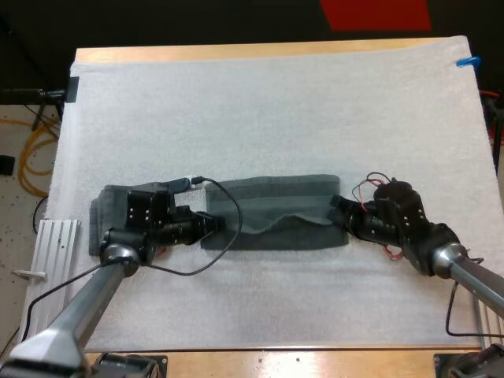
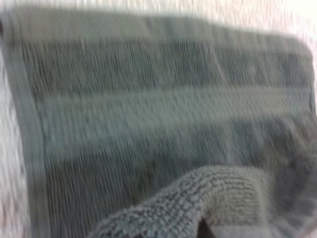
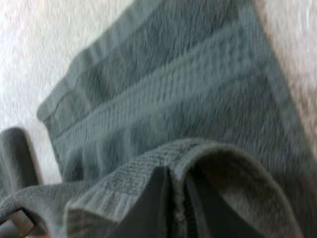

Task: Pick towel from pile fold and stack

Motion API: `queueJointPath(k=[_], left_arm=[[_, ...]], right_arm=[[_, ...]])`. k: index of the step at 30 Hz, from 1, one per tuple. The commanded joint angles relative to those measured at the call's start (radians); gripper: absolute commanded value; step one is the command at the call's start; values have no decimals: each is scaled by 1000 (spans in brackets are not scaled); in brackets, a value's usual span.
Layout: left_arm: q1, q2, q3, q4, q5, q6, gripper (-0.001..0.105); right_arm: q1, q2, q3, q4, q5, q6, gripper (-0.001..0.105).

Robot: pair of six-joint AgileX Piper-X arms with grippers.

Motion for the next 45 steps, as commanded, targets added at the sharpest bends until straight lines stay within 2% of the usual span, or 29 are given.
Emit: queueJointPath(k=[1,4,9,12,15,17,19,20,25,30,33,36,39,41,45], left_arm=[[1,19,-5,-56,19,-13,0],[1,69,-5,-131,19,-21,0],[1,116,-5,-178,19,-21,0],[1,122,-5,-198,19,-16,2],[1,121,-5,-226,19,-2,15],[1,121,-5,-260,22,-2,29],[1,121,-9,-284,22,-5,41],[1,121,-13,-291,22,-5,44],[1,115,-60,-292,23,-5,45],[1,28,-85,-267,61,54,45],[1,-67,-88,-203,61,114,45],[1,-174,-90,-119,59,163,47],[1,-268,-90,-41,59,173,59],[1,-343,-90,18,59,175,72],[1,-445,-98,171,45,175,75]], right_arm=[[-7,14,-8,-37,2,1,0],[-15,56,-8,-107,17,1,0],[-15,102,-8,-163,37,1,0],[-15,118,-8,-173,30,-4,8],[-15,126,-8,-201,30,-22,32],[-15,125,-8,-263,28,-25,58],[-15,125,-8,-341,17,-56,76],[-15,125,-8,-392,10,-91,80],[-15,125,-28,-527,6,-191,80],[-15,85,-47,-514,0,-259,80],[-15,30,-46,-454,11,-305,80],[-15,-44,-46,-310,49,-339,80],[-15,-125,-46,-125,92,-413,80],[-15,-191,-46,11,127,-453,80],[-15,-272,-63,269,179,-503,80]])
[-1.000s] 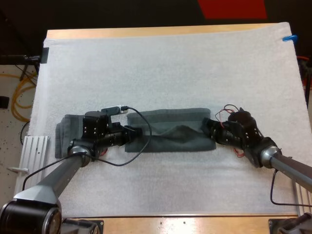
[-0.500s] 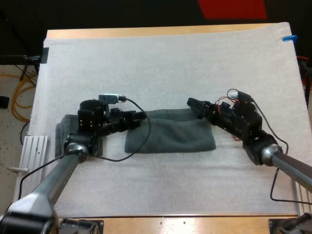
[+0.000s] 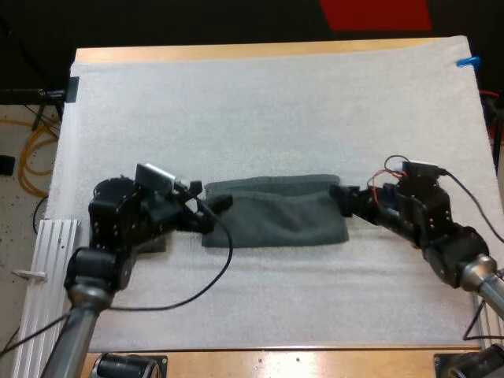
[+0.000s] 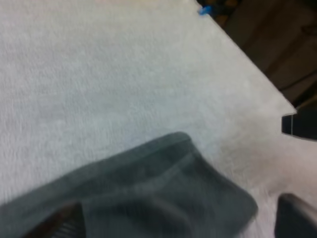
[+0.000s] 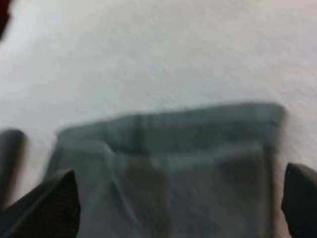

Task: Pick towel from pile fold and stack

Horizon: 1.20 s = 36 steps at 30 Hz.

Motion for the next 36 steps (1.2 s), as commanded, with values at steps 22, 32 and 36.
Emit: queueJointPath(k=[22,32,36], left_arm=[[1,-102,-9,471,-69,133,75],[1,-102,-9,475,-69,133,75],[1,-102,-9,475,-69,133,75]], right_arm=[[-208,431,-148,74,-409,-117,78],[-203,610,-273,83,-546,-105,78],[-203,644,-273,113,-593,-99,78]])
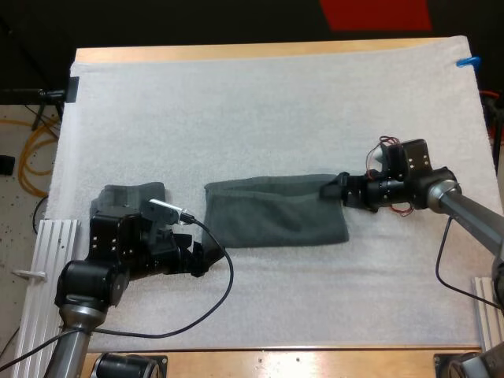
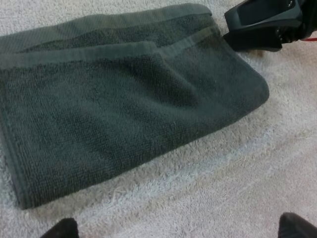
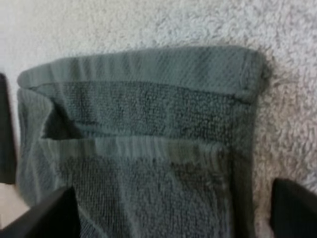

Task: Pick towel from pile fold and stack

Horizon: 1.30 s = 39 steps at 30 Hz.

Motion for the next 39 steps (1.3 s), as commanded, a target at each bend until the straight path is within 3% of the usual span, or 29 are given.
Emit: queueJointPath(k=[1,7,12,14,18,22,27,32,39], left_arm=[[1,-7,-5,2,-10,4,75],[1,-7,-5,2,-10,4,75],[1,-7,-5,2,-10,4,75],[1,-7,-5,2,-10,4,75],[1,-7,-5,2,-8,4,75],[1,-7,-5,2,-8,4,75],[1,-7,-5,2,-8,4,75],[1,-7,-5,2,-8,4,75],[1,-7,-5,2,-8,4,75]], right_arm=[[4,25,5,47,-12,-5,78],[11,64,5,110,-136,-21,78],[46,64,5,109,-164,-21,78],[70,64,5,102,-163,-28,73],[87,64,5,100,-105,-28,45],[83,61,5,95,-64,-29,2],[84,8,5,115,82,-68,0],[84,-105,5,199,367,-111,0],[84,-290,5,387,799,-299,0]])
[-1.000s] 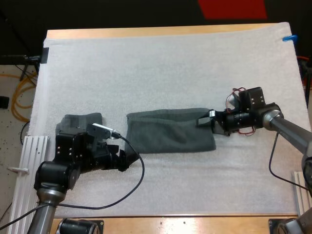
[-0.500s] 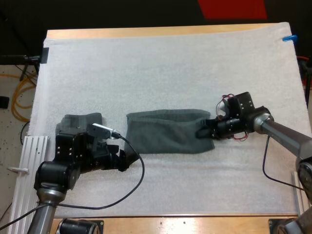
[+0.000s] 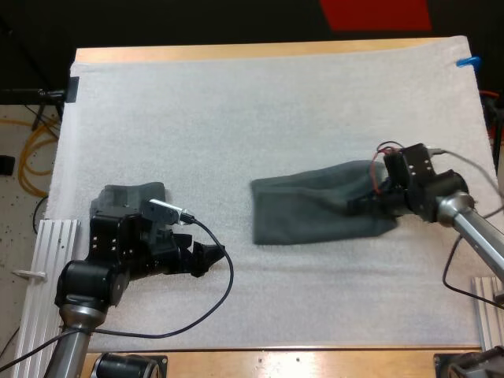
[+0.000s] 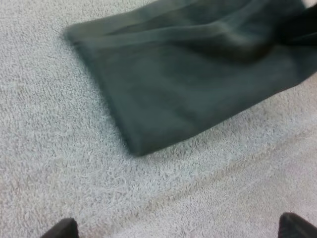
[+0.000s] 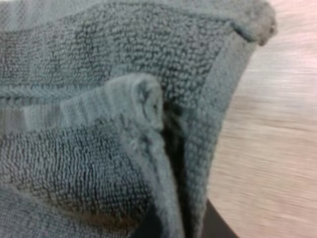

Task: Pick towel from pile fold and stack

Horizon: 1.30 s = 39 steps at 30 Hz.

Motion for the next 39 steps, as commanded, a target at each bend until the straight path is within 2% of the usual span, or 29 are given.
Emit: queueJointPath(k=[1,4,7,9,14,17,20,29,35,37,39], left_arm=[[1,-7,-5,2,-8,4,75],[1,-7,-5,2,-8,4,75],[1,-7,-5,2,-8,4,75],[1,-7,-5,2,-8,4,75],[1,-7,-5,2,-8,4,75],[1,-7,-5,2,-8,4,75],[1,-7,-5,2,-8,4,75],[1,-7,-5,2,-8,4,75],[1,-7,-5,2,-8,4,75],[1,-7,-5,2,-8,4,75],[1,-7,-5,2,-8,4,75]], right_arm=[[-2,-26,0,43,134,-47,0],[-2,-61,0,75,204,-79,0],[2,-65,-6,74,142,-66,0],[10,-65,-10,67,79,-3,0],[12,-12,-9,-29,-281,260,0],[12,46,-9,-103,-435,375,0],[28,106,-9,-171,-540,461,0],[166,207,-13,-383,-590,618,0],[181,220,-24,-424,-515,640,0],[181,220,-33,-412,-495,639,5],[181,220,-38,-407,-491,635,17]])
